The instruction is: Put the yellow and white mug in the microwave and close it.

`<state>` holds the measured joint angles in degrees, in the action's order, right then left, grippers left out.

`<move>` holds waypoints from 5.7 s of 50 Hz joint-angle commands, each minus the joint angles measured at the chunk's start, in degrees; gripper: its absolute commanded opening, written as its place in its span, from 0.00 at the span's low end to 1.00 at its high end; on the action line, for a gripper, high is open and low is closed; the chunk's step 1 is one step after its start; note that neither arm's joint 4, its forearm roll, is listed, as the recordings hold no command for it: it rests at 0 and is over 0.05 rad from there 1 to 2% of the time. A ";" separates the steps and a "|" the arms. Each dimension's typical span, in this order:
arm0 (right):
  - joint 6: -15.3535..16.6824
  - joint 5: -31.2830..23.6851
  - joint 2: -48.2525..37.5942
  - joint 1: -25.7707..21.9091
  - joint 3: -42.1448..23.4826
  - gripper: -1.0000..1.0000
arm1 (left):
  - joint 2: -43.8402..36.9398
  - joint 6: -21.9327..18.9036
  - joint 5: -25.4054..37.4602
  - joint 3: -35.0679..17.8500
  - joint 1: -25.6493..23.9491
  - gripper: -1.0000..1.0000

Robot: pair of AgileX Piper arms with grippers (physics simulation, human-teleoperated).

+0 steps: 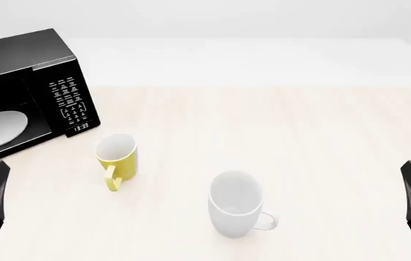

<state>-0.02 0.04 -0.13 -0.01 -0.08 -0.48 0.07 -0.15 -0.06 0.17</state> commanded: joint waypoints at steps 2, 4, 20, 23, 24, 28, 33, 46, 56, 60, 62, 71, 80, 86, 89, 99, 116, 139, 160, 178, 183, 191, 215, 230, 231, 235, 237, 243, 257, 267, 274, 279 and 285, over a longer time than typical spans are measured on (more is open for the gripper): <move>-0.04 0.08 -0.26 -0.02 -0.17 1.00 | -1.80 0.16 -0.36 -0.18 0.56 1.00; -0.03 0.08 -0.26 -0.03 -0.17 1.00 | -1.74 0.12 -0.27 -0.21 0.50 1.00; -0.03 0.08 -0.26 -0.04 -0.17 1.00 | -0.03 -1.58 1.54 -0.70 -1.59 1.00; -0.03 0.08 -0.25 -0.04 -0.17 1.00 | 0.03 -1.75 2.06 -1.27 -2.17 1.00; -0.03 0.08 -0.25 -0.04 -0.17 1.00 | -0.26 -2.00 1.97 -1.49 -2.47 1.00; -0.02 0.09 -0.25 -0.05 -0.17 1.00 | -0.02 -2.76 3.05 -2.23 -3.98 1.00; -0.02 0.09 -0.25 -0.05 -0.17 1.00 | -0.97 -3.23 3.14 -2.52 -4.78 1.00; -0.02 0.09 -0.24 -0.06 -0.17 1.00 | -4.24 -4.11 4.78 -4.23 -7.51 1.00; -0.01 0.09 -0.24 -0.06 -0.17 1.00 | -2.97 -5.04 10.90 -6.55 -10.39 1.00; -0.03 0.09 -0.24 -0.06 -0.17 1.00 | -3.36 -4.49 11.52 -6.78 -11.08 1.00; -0.03 0.09 -0.23 -0.06 -0.17 1.00 | -3.58 -3.78 12.68 -7.13 -11.68 1.00; -0.03 0.09 -0.24 -0.07 -0.17 1.00 | -8.96 -1.29 12.00 -8.37 -13.05 1.00; -0.02 0.09 -0.23 -0.08 -0.17 1.00 | -18.37 2.97 6.44 -9.03 -13.42 1.00; -0.02 0.09 -0.24 -0.08 -0.17 1.00 | -25.71 5.54 1.37 -9.55 -13.27 1.00; -0.03 0.09 -0.24 -0.06 -0.17 1.00 | -28.61 6.40 -0.68 -9.65 -13.15 1.00; -0.03 0.09 -0.24 -0.07 -0.17 1.00 | -36.89 9.02 -6.03 -10.08 -13.48 1.00; -0.03 0.09 -0.24 -0.06 -0.17 1.00 | -51.30 13.81 -15.53 -8.48 -13.39 1.00; -0.04 0.09 -0.24 -0.06 -0.17 1.00 | -64.55 19.20 -25.48 -8.15 -15.02 1.00; -0.03 0.09 -0.24 -0.07 -0.17 1.00 | -76.12 20.34 -33.34 -9.75 -16.00 1.00; -0.03 0.09 -0.24 -0.08 -0.17 1.00 | -82.98 20.48 -37.48 -10.10 -16.28 1.00; -0.03 0.09 -0.24 -0.07 -0.17 1.00 | -83.55 20.60 -38.25 -9.40 -16.76 1.00; -0.01 0.09 -0.23 -0.08 -0.17 1.00 | -85.78 20.65 -39.78 -9.16 -17.23 1.00; -0.01 0.09 -0.23 -0.07 -0.17 1.00 | -96.36 21.47 -46.30 -10.11 -17.63 1.00; -0.02 0.09 -0.23 -0.07 -0.17 1.00 | -92.86 19.80 -45.85 -8.79 -16.49 0.00; -0.03 0.09 -0.24 -0.06 -0.17 1.00 | -92.62 19.64 -45.75 -8.82 -16.13 0.00; -0.02 0.09 -0.24 -0.07 -0.17 1.00 | -89.24 19.04 -44.34 -8.07 -16.60 0.00; -0.03 0.09 -0.24 -0.07 -0.17 1.00 | -87.65 18.74 -43.47 -7.89 -16.66 0.00; -0.03 0.09 -0.24 -0.07 -0.17 1.00 | -83.97 17.46 -41.85 -7.28 -16.48 0.00; -0.03 0.09 -0.24 -0.07 -0.17 1.00 | -76.67 13.91 -38.80 -6.06 -14.46 0.00; -0.01 0.09 -0.24 -0.07 -0.17 1.00 | -73.18 12.45 -37.24 -5.72 -11.85 0.00; -0.02 0.09 -0.24 -0.07 -0.17 1.00 | -71.30 11.17 -36.66 -5.29 -9.34 0.00; -0.02 0.09 -0.25 -0.07 -0.17 1.00 | -70.73 10.70 -36.46 -5.26 -7.84 0.00; -0.01 0.08 -0.25 -0.08 -0.17 1.00 | -70.93 10.74 -36.59 -5.43 -5.37 0.00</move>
<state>-0.04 0.13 -0.36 -0.08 -0.25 -72.56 11.87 -36.95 -5.40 -8.66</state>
